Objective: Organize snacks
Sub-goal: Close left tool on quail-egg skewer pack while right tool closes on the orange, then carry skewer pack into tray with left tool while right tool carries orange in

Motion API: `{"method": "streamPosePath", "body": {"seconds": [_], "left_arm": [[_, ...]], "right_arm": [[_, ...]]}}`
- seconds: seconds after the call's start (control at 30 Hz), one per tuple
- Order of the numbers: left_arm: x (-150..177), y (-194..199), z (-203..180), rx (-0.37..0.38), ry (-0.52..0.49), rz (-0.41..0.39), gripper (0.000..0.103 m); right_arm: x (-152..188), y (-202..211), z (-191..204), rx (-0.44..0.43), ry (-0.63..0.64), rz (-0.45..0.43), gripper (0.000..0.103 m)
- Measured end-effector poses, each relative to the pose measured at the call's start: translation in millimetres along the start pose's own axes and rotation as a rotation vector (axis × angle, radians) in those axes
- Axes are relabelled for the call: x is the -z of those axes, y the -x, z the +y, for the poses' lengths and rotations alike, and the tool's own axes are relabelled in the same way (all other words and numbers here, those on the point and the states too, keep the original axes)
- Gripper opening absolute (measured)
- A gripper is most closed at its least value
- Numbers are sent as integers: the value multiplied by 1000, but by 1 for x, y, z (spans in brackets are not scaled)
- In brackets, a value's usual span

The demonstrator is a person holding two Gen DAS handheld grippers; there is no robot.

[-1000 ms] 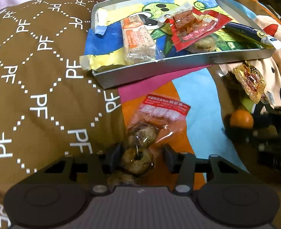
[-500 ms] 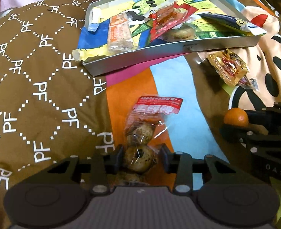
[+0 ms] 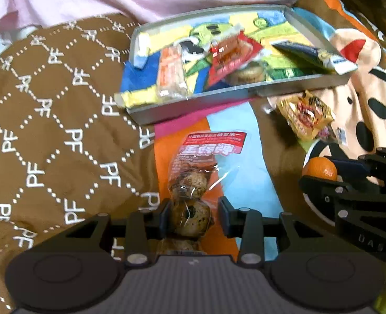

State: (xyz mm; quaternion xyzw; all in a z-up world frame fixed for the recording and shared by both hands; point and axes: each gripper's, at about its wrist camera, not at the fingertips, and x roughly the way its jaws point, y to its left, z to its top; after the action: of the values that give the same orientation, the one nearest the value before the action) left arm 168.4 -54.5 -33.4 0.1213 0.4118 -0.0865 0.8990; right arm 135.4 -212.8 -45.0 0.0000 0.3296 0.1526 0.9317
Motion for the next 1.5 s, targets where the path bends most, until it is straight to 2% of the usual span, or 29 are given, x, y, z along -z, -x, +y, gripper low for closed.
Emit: {"method": "streamPosePath", "body": {"seconds": [0.2, 0.47, 0.73, 0.93, 1.2, 1.33, 1.5], "left_arm": [[-16, 16, 2, -16, 28, -72, 41], [-52, 26, -1, -22, 62, -160, 41], [-106, 22, -9, 8, 99, -231, 41], [-145, 2, -28, 58, 110, -242, 41], [-173, -35, -54, 62, 88, -206, 41], [-175, -49, -65, 36, 60, -174, 42], [-174, -61, -74, 11, 34, -149, 42]], "right_arm": [[-9, 8, 1, -2, 6, -54, 34], [-31, 16, -1, 24, 50, -170, 35], [-65, 6, -13, 145, 144, -313, 34], [-76, -7, -47, 264, 166, -370, 35], [-73, -38, -67, 255, 147, -347, 35], [-67, -54, -64, 231, 149, -306, 35], [-63, -61, -64, 213, 142, -298, 35]]}}
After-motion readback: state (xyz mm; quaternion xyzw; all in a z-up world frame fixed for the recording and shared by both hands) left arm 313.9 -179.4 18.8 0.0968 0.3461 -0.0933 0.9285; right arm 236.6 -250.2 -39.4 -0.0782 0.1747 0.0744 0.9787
